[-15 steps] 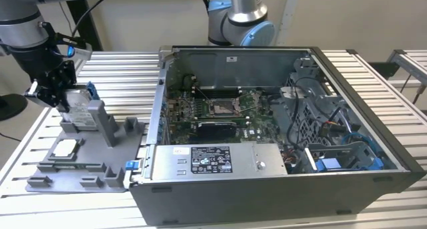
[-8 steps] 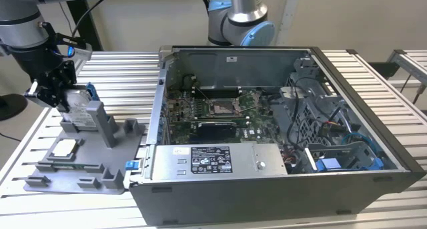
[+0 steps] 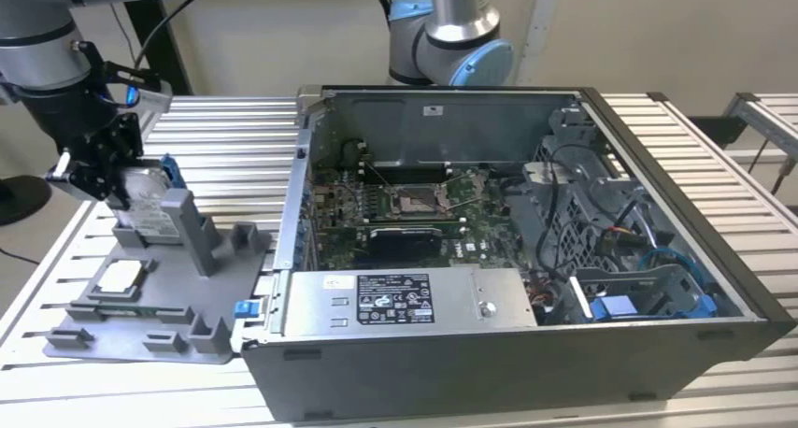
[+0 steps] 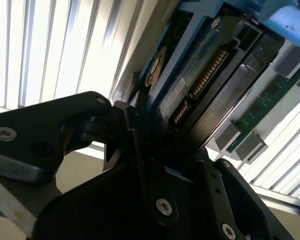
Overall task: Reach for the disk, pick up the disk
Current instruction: 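Pick up the disk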
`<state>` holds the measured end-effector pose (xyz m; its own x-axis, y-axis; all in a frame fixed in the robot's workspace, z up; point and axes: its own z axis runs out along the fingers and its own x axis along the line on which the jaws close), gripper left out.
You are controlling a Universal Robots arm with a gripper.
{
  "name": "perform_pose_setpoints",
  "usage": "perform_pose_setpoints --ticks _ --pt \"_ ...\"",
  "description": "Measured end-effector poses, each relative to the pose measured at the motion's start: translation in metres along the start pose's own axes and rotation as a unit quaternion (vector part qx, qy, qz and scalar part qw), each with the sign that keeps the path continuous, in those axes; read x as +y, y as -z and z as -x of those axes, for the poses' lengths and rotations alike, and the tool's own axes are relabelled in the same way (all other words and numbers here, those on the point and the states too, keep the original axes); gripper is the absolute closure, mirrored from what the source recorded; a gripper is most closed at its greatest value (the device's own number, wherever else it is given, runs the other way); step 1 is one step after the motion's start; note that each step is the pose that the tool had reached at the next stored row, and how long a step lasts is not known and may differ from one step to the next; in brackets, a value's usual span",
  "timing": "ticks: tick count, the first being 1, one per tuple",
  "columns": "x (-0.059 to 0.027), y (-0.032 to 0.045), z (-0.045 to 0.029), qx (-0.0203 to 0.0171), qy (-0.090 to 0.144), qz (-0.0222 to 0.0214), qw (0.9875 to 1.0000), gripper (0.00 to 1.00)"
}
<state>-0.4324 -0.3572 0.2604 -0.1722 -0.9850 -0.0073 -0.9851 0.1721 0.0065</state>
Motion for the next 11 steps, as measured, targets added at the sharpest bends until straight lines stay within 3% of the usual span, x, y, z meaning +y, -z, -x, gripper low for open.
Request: perform_pose_setpoints --ticks 3,5,11 --pt "0.0000 0.0028 0.0000 0.0000 0.000 0.0000 1.0000 1.00" --pt "0.0001 0.0086 0.0001 0.0001 0.000 0.0001 1.0000 1.00" --pt "0.0003 0.0354 0.0002 0.0001 0.000 0.0001 1.0000 1.00"
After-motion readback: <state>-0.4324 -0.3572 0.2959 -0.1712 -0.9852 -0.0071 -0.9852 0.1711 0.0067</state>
